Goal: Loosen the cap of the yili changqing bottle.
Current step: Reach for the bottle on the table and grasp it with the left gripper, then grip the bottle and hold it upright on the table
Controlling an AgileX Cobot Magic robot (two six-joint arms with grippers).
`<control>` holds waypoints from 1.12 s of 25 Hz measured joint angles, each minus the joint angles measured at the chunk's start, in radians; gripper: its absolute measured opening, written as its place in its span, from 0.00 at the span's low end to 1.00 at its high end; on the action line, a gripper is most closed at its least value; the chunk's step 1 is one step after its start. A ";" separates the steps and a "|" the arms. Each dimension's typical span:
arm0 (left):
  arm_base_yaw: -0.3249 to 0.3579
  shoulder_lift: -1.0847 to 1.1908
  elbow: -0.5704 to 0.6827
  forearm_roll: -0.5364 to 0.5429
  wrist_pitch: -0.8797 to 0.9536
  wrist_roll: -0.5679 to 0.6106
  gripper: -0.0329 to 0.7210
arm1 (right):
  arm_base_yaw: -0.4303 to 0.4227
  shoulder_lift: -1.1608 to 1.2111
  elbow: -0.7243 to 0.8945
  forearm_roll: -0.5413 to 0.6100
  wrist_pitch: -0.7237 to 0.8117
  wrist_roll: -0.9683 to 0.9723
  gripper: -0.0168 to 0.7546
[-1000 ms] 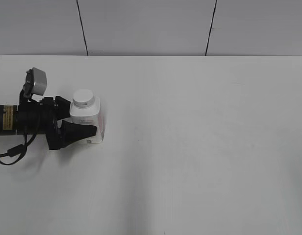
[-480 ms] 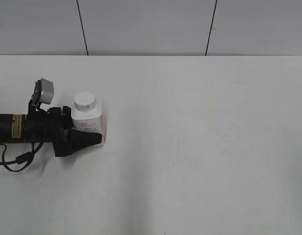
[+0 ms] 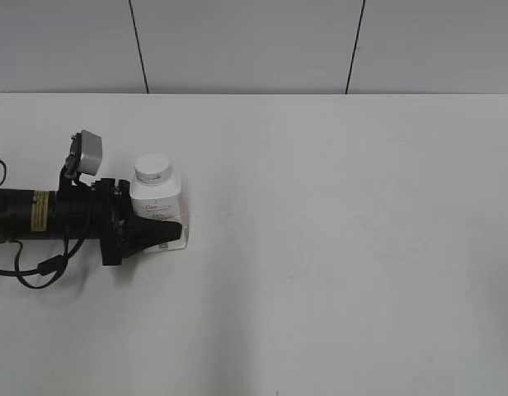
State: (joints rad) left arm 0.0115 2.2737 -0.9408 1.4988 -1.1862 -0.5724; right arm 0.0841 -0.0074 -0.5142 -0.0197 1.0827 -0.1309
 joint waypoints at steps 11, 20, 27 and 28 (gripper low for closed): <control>-0.180 0.013 -0.048 -0.051 0.007 0.000 0.62 | 0.000 0.000 0.000 0.000 0.000 0.000 0.71; -0.331 0.013 -0.168 -0.082 0.057 0.000 0.62 | 0.000 0.000 0.000 0.000 0.000 0.000 0.71; -0.347 0.013 -0.172 -0.136 0.111 0.000 0.61 | 0.000 0.000 0.000 0.000 0.000 0.000 0.71; -0.347 0.013 -0.172 -0.136 0.117 0.000 0.61 | 0.000 0.000 0.000 0.000 0.000 0.000 0.71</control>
State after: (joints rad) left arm -0.3356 2.2869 -1.1133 1.3626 -1.0692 -0.5724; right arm 0.0841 -0.0074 -0.5142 -0.0197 1.0827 -0.1309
